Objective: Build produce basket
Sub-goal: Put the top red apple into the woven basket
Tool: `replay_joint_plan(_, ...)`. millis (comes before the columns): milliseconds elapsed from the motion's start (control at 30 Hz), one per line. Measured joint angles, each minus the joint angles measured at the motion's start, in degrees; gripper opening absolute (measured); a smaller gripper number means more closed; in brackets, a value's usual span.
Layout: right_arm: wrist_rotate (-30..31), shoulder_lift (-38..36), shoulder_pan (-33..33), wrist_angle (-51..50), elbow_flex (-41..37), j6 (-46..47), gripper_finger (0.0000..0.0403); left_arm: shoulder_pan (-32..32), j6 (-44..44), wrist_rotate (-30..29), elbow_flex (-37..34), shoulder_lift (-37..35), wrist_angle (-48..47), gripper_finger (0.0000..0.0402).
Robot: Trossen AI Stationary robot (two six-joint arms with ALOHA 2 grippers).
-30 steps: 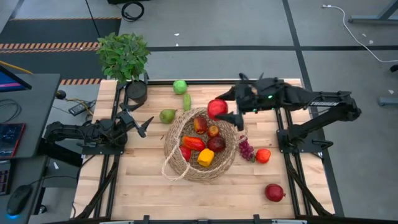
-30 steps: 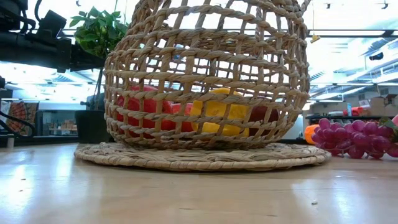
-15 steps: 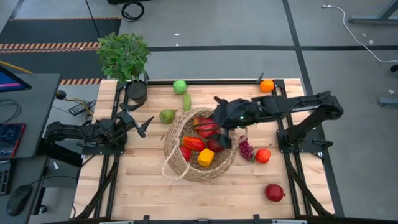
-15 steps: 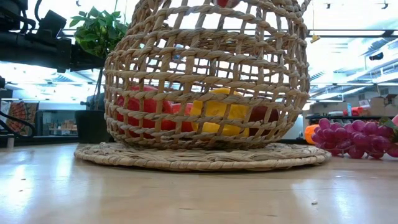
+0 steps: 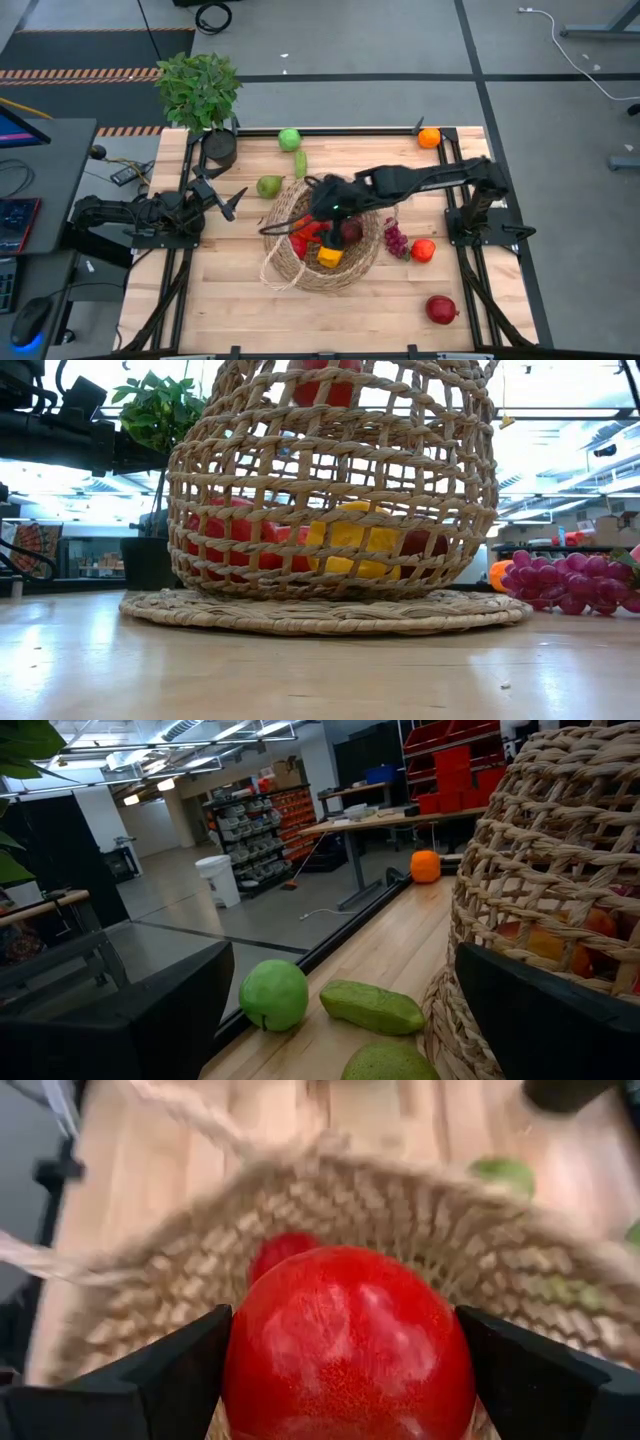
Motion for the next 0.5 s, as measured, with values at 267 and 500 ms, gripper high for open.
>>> replay_joint_plan(267,-2.7,3.9,2.1,-0.8,-0.1,1.5,0.0373,0.0,0.0,0.0,0.0,0.0,0.0,0.0388)
replay_joint_plan(500,-2.2,3.2,3.8,5.8,-6.1,2.5,0.0373,0.0,0.0,0.0,0.0,0.0,-0.1,0.0388)
